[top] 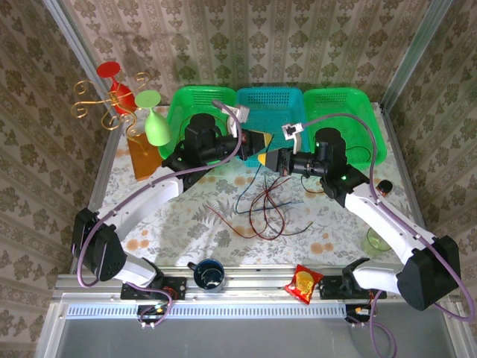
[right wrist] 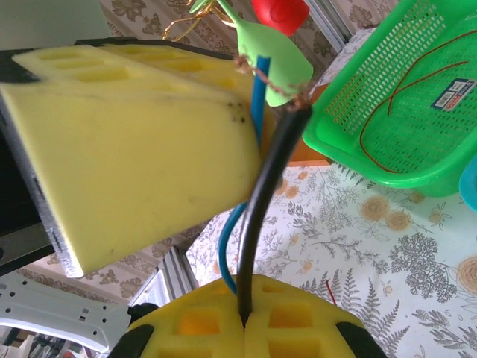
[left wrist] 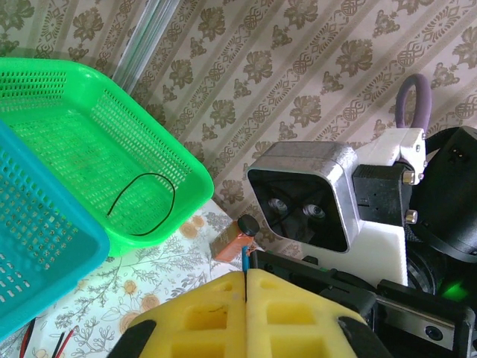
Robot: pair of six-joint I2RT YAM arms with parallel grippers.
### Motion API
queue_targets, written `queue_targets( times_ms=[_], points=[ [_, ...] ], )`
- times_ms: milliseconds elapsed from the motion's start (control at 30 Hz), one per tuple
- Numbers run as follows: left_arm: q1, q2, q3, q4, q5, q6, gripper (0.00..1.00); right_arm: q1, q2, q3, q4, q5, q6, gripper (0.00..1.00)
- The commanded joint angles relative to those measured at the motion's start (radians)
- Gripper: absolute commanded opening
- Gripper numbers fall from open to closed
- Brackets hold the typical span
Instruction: Untangle the cables
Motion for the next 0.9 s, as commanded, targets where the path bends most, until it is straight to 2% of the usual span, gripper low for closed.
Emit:
queue_targets(
  times_ms=[0, 67, 133, 200, 400, 533, 633, 767, 867],
  points=[
    [0.001, -0.023, -0.023, 0.026, -0.008, 0.015, 0.00, 0.006, 0.001, 0.033, -0.013, -0.015, -0.026, 0.07],
    [0.003, -0.029, -0.031, 0.034, -0.014, 0.014, 0.00, 0.006, -0.004, 0.032, -0.014, -0.014, -0.029, 0.44],
    [0.005, -0.034, -0.037, 0.038, -0.020, 0.015, 0.00, 0.004, -0.007, 0.032, -0.025, -0.017, -0.034, 0.60],
    [0.009, -0.042, -0.044, 0.040, -0.023, 0.015, 0.00, 0.000, -0.015, 0.022, -0.025, -0.018, -0.033, 0.67],
    [0.014, -0.052, -0.056, 0.041, -0.025, 0.013, 0.00, -0.038, -0.042, -0.033, 0.085, -0.015, 0.050, 0.68],
    [0.017, -0.055, -0.060, 0.043, -0.024, 0.012, 0.00, -0.067, -0.035, -0.049, 0.148, -0.019, 0.114, 0.63],
    [0.017, -0.058, -0.062, 0.044, -0.022, 0.012, 0.00, -0.082, -0.017, -0.050, 0.180, -0.013, 0.162, 0.55],
    [0.017, -0.058, -0.062, 0.046, -0.024, 0.010, 0.00, -0.084, 0.030, -0.041, 0.247, -0.029, 0.231, 0.37],
    [0.018, -0.059, -0.062, 0.046, -0.025, 0.010, 0.00, -0.084, 0.049, -0.039, 0.280, -0.032, 0.248, 0.28]
  ],
)
